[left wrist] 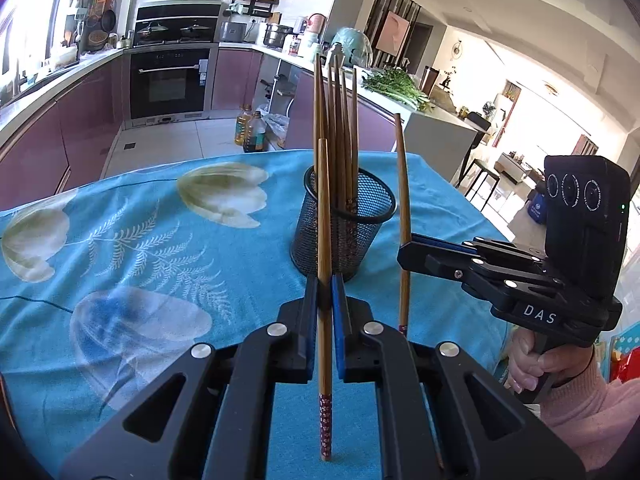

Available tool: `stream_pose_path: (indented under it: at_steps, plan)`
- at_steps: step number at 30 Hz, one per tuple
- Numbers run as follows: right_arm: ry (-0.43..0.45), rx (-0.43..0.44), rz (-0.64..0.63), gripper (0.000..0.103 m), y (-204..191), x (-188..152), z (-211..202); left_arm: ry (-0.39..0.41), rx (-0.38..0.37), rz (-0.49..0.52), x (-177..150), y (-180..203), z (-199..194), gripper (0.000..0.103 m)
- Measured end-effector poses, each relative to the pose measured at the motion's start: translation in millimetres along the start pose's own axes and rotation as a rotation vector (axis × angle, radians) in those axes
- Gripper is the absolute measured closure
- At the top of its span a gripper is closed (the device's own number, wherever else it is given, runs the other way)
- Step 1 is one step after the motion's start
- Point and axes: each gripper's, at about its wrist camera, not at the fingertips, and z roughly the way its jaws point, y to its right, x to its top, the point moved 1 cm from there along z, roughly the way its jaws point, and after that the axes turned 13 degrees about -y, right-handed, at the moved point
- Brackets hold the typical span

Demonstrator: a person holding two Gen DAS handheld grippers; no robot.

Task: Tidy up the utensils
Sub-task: 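Lift the left tool's chopstick upright over the cup while the right tool raises its own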

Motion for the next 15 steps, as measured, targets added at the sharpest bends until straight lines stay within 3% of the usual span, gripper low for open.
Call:
stream_pose_path:
  at_steps: [15]
  plan:
    - [0.044, -0.011, -0.003, 0.097, 3, 7, -13, 0.043, -0.016, 0.012, 5, 6, -15, 0.095]
